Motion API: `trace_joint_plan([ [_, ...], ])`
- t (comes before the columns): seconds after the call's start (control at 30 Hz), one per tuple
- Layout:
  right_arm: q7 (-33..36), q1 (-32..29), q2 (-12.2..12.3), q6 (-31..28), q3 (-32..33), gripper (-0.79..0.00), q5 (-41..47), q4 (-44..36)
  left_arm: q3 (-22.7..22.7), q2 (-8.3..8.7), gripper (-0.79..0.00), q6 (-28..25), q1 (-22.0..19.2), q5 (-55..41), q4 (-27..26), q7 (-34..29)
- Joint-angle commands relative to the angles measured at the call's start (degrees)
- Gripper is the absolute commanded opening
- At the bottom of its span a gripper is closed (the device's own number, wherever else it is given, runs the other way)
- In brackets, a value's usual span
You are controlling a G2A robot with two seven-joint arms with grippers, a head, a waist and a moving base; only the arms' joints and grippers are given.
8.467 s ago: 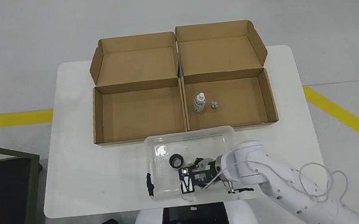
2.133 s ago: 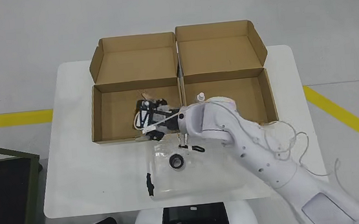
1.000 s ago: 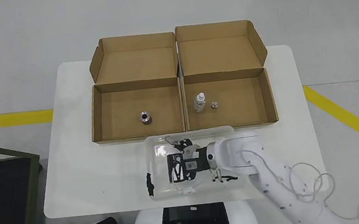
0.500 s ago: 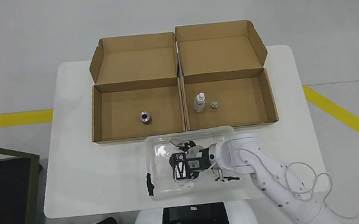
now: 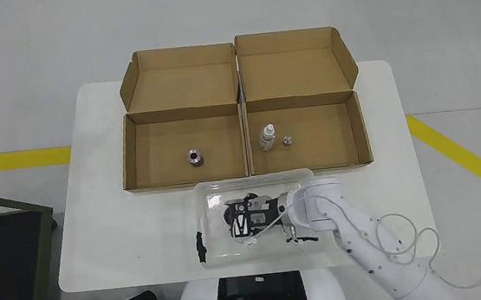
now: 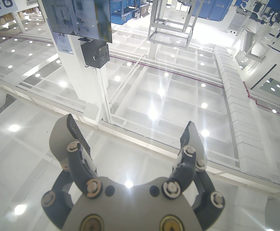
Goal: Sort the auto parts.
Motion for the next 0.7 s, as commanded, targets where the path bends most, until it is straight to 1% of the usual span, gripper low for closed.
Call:
trace_joint_plan([
  [0.0, 0.20, 0.18, 0.05, -0.07, -0.08, -0.526, 0.13, 0.12, 0.00, 0.00, 0.000, 0.00, 0.00, 0.00, 0.00, 0.00],
  [0.03, 0.28, 0.18, 0.07, -0.05, -0.12, -0.622, 0.31, -0.03, 0.00, 0.00, 0.000, 0.00, 0.00, 0.00, 0.00, 0.00],
  [0.1, 0.47, 0.15, 0.17, -0.20, -0.01, -0.717, 0.81, -0.48, 0.00, 0.00, 0.000, 0.00, 0.00, 0.00, 0.00, 0.00],
  [0.17, 0.36, -0.04, 0.30, -0.55, 0.27, -0.779, 1.73, -1.33, 0.00, 0.00, 0.000, 0.00, 0.00, 0.00, 0.00, 0.00],
  [0.43, 0.10, -1.51, 1.17, -2.37, 2.35, -0.785, 5.82, -5.20, 0.00, 0.00, 0.000, 0.00, 0.00, 0.00, 0.00, 0.00],
  [0.67, -0.57, -3.20, 2.16, -2.01, 6.14, -0.785, 10.53, -8.61, 0.00, 0.00, 0.000, 0.00, 0.00, 0.00, 0.00, 0.00],
])
